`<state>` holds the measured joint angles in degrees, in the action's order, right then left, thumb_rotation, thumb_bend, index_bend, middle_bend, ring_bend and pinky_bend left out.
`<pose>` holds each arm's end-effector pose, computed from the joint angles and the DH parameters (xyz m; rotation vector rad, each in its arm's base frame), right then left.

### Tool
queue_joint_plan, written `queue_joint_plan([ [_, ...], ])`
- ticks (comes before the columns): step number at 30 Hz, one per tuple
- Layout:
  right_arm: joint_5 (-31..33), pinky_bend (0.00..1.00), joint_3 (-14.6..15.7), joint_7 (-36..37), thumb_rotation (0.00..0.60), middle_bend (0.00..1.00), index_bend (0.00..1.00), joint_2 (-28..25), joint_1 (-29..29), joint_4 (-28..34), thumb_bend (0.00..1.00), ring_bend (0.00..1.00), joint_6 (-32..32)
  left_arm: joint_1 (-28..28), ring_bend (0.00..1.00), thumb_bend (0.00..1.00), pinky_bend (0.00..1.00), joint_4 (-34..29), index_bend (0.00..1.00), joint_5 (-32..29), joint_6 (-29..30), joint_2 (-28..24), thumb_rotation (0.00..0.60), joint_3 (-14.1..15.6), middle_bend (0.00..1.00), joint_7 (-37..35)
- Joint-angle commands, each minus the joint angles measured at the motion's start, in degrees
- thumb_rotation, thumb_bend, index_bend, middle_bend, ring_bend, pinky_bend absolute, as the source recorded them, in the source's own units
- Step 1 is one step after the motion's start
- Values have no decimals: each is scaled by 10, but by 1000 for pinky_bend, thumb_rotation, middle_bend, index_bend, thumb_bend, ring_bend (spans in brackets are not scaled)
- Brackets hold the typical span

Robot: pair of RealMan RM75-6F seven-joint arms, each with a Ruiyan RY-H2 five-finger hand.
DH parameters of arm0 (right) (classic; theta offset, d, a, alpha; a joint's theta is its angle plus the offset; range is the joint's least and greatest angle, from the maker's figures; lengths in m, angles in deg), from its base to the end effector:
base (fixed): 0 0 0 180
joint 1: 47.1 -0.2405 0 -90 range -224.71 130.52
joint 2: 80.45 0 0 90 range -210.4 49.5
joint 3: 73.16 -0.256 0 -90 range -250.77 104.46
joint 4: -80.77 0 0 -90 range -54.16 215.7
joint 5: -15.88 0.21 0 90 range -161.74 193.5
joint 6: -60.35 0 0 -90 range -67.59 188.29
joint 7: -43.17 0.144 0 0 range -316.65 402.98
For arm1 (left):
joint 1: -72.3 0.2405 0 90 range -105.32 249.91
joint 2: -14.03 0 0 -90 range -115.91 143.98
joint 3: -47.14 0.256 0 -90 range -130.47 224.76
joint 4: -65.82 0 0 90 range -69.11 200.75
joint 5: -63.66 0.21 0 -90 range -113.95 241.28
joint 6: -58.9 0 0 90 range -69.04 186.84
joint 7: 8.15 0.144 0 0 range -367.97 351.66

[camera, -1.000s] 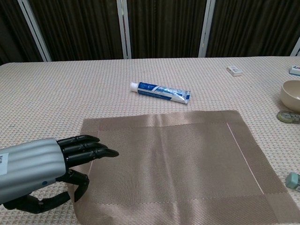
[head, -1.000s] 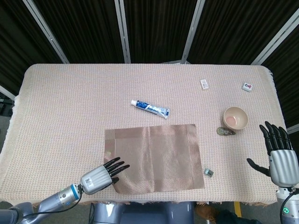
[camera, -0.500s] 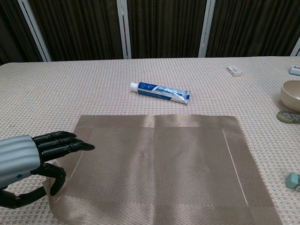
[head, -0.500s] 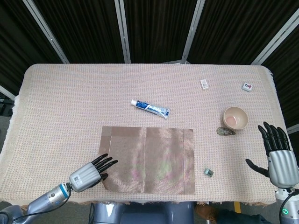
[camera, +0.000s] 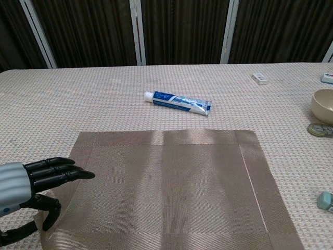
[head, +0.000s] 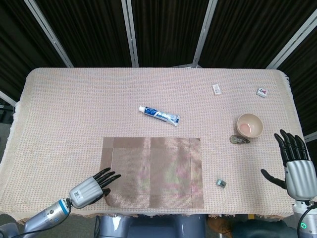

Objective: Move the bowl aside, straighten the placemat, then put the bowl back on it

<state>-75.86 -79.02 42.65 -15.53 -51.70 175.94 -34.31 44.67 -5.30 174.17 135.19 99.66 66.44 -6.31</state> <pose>-0.2747 -0.1855 0.1753 1.3190 -0.7426 1.1345 -0.2541 0.1805 -0.0130 -2.4039 -0.5966 -0.9772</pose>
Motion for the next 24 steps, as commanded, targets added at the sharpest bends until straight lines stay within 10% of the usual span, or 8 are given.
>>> queue_joint_plan([
  [1, -1, 0, 1, -2, 600, 0, 0, 0, 0, 1, 0, 0, 0, 2, 0, 16, 0, -2, 8, -2, -4, -6, 600, 0, 0, 5],
  [12, 4, 0, 1, -8, 600, 0, 0, 3, -1, -1, 0, 0, 12, 22, 0, 0, 0, -55, 0, 9, 63, -78, 600, 0, 0, -11],
  [24, 70, 0, -14, -38, 600, 0, 0, 1, -58, -15, 0, 0, 141, 62, 0, 0, 0, -136, 0, -166, 128, -126, 600, -138, 0, 3],
])
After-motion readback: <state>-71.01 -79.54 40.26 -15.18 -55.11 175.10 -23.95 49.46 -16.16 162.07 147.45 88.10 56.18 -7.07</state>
